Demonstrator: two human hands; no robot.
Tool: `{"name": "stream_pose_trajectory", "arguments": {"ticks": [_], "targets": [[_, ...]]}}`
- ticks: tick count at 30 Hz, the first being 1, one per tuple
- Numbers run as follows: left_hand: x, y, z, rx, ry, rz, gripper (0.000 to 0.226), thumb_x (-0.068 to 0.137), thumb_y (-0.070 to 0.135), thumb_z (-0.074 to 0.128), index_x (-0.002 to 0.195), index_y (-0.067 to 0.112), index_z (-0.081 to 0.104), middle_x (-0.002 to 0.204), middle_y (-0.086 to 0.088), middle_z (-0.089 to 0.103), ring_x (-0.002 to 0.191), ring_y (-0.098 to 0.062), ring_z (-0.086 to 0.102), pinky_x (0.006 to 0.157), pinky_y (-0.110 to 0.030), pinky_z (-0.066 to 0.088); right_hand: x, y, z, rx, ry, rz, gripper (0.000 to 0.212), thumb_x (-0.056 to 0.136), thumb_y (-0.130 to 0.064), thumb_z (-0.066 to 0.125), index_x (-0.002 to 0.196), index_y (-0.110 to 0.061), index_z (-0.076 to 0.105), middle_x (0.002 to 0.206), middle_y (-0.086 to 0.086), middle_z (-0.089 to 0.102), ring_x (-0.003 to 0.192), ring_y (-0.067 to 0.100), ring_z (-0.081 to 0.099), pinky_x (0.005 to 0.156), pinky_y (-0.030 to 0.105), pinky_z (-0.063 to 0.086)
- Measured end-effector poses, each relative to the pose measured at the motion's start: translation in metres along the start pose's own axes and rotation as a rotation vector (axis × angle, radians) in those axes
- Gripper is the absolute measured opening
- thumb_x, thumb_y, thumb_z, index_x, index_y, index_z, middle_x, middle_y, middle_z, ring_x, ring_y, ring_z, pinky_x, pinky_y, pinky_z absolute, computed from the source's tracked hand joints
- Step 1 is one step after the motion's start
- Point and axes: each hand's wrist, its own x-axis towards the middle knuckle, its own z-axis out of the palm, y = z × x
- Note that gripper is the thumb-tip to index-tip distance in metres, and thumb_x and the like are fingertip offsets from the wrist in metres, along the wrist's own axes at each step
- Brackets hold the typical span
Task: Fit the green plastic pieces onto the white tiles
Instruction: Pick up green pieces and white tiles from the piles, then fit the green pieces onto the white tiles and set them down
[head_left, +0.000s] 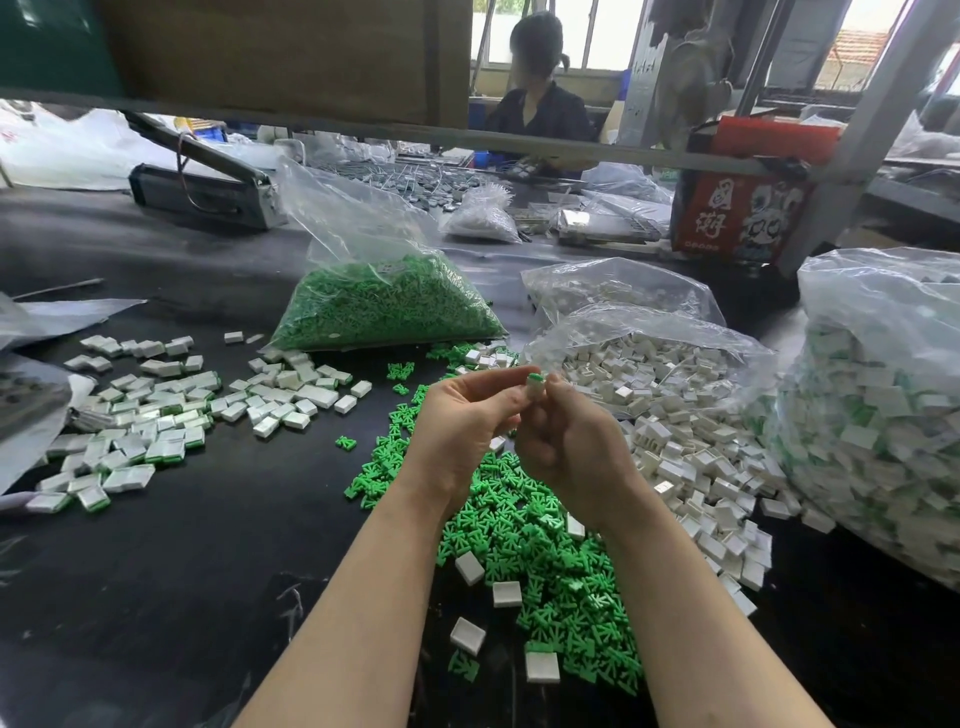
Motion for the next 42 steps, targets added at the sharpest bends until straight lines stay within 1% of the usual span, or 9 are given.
{"name": "stream_pose_trajectory", "arguments": {"ticks": [5, 10, 16, 22, 25, 29, 32, 35, 42], "targets": [[0.006, 0.0, -0.02, 0.184, 0.206, 0.077, 0.01, 0.078, 0.011, 0.079, 0.086, 0.017, 0.076, 0.083, -0.003, 0.076, 0.077, -0.011, 0.071, 0.064, -0.016, 0.052, -0.003, -0.002, -0.004, -0.381, 0.198, -0.027, 0.045, 0.105, -0.034, 0.037, 0.068, -0.014, 0.053, 0.052, -0.002, 0.046, 0.04, 0.008, 0.038, 0.041, 0.021, 0.028], [0.008, 0.002, -0.077, 0.74, 0.596, 0.168, 0.017, 0.084, 0.015, 0.074, 0.101, 0.013, 0.072, 0.087, -0.002, 0.074, 0.077, -0.015, 0.07, 0.071, -0.025, 0.056, -0.002, -0.003, -0.024, -0.799, 0.376, -0.058, 0.041, 0.104, -0.031, 0.042, 0.069, -0.013, 0.056, 0.06, 0.003, 0.052, 0.051, 0.016, 0.042, 0.058, 0.033, 0.037], [0.007, 0.003, -0.123, 0.976, 0.886, 0.104, 0.02, 0.091, 0.01, 0.064, 0.109, 0.007, 0.07, 0.104, -0.015, 0.072, 0.097, -0.033, 0.066, 0.083, -0.037, 0.05, -0.001, -0.004, -0.039, -1.272, 0.525, -0.075, 0.024, 0.099, -0.034, 0.049, 0.082, -0.021, 0.058, 0.061, -0.007, 0.057, 0.05, 0.009, 0.05, 0.047, 0.022, 0.033], [0.006, 0.001, -0.123, 1.083, 0.775, 0.001, 0.039, 0.095, 0.005, 0.049, 0.134, 0.002, 0.056, 0.132, -0.02, 0.059, 0.12, -0.039, 0.054, 0.096, -0.042, 0.043, -0.004, -0.007, -0.035, -1.533, 0.554, -0.054, 0.014, 0.095, -0.032, 0.054, 0.098, -0.02, 0.062, 0.081, -0.003, 0.066, 0.079, 0.019, 0.062, 0.074, 0.033, 0.052], [0.006, 0.001, -0.121, 1.152, 0.697, 0.026, 0.041, 0.093, 0.004, 0.053, 0.133, 0.002, 0.056, 0.144, -0.017, 0.049, 0.131, -0.035, 0.045, 0.105, -0.041, 0.037, -0.005, -0.007, -0.034, -1.609, 0.574, -0.07, 0.019, 0.094, -0.032, 0.056, 0.107, -0.02, 0.065, 0.094, -0.001, 0.069, 0.094, 0.02, 0.059, 0.087, 0.036, 0.045], [0.003, 0.007, -0.11, 1.311, 0.691, 0.063, 0.021, 0.088, 0.01, 0.059, 0.103, 0.017, 0.072, 0.116, -0.016, 0.058, 0.101, -0.038, 0.055, 0.083, -0.042, 0.045, -0.005, -0.007, -0.031, -1.613, 0.569, -0.074, 0.02, 0.094, -0.032, 0.058, 0.109, -0.023, 0.066, 0.098, -0.002, 0.07, 0.098, 0.02, 0.059, 0.092, 0.037, 0.043], [0.003, 0.01, -0.105, 1.358, 0.647, -0.156, 0.021, 0.086, 0.008, 0.057, 0.1, 0.015, 0.07, 0.118, -0.016, 0.054, 0.093, -0.035, 0.057, 0.073, -0.035, 0.042, -0.006, -0.008, -0.028, -1.607, 0.562, -0.078, 0.017, 0.094, -0.031, 0.058, 0.106, -0.026, 0.068, 0.096, -0.004, 0.07, 0.098, 0.019, 0.059, 0.094, 0.037, 0.043], [0.003, 0.006, -0.098, 1.399, 0.584, -0.282, 0.024, 0.083, 0.003, 0.056, 0.102, 0.01, 0.069, 0.117, -0.016, 0.06, 0.092, -0.033, 0.059, 0.071, -0.034, 0.045, -0.006, -0.006, -0.027, -1.59, 0.535, -0.066, 0.017, 0.094, -0.031, 0.057, 0.105, -0.027, 0.069, 0.096, -0.006, 0.071, 0.097, 0.018, 0.06, 0.095, 0.041, 0.047], [0.006, -0.01, -0.06, 1.221, 0.377, -0.157, 0.022, 0.082, 0.002, 0.058, 0.09, 0.016, 0.073, 0.098, -0.007, 0.072, 0.093, -0.025, 0.063, 0.077, -0.032, 0.053, -0.002, 0.001, -0.031, -1.563, 0.498, -0.097, 0.016, 0.095, -0.03, 0.057, 0.105, -0.03, 0.069, 0.098, -0.009, 0.07, 0.101, 0.016, 0.06, 0.094, 0.034, 0.041]]}}
